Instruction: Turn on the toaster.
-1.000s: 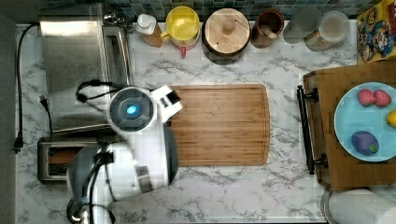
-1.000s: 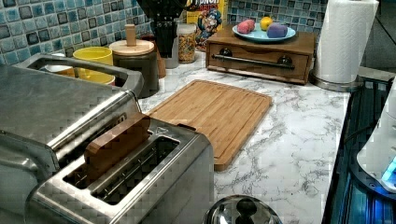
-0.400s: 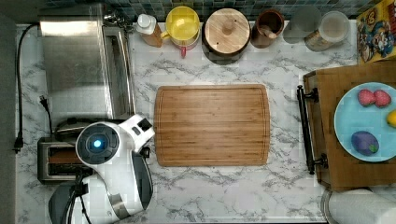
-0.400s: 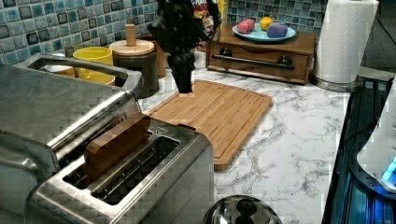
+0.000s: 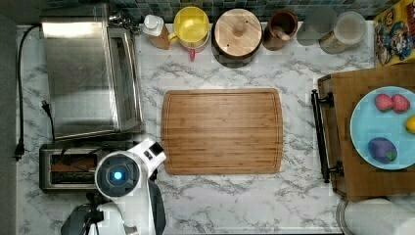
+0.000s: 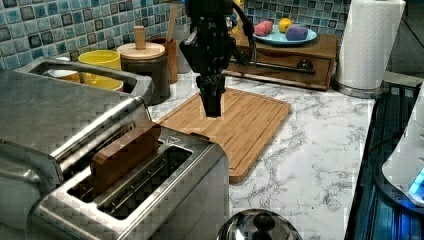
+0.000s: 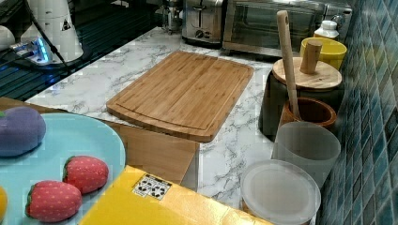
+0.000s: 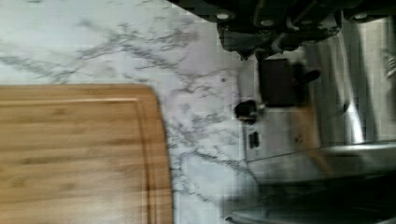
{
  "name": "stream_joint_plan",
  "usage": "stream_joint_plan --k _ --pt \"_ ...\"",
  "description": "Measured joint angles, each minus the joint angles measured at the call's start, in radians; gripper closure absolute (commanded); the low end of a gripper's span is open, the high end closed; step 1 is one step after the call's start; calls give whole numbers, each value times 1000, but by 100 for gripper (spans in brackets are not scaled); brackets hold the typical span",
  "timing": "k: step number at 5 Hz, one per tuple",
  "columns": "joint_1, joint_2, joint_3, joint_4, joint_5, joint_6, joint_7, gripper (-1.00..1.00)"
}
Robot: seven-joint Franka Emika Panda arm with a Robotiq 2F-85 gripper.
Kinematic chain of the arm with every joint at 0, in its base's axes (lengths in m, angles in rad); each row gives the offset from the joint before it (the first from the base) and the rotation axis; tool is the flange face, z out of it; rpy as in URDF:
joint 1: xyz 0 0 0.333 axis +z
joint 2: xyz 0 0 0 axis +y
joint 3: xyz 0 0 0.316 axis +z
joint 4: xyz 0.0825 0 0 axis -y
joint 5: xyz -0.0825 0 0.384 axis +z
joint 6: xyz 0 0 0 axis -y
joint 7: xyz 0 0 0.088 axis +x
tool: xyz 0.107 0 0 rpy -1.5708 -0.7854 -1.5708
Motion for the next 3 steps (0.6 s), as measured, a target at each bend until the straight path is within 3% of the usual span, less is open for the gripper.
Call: stream_joint_plan --k 3 --pt "38 -5 15 -27 13 63 -89 100"
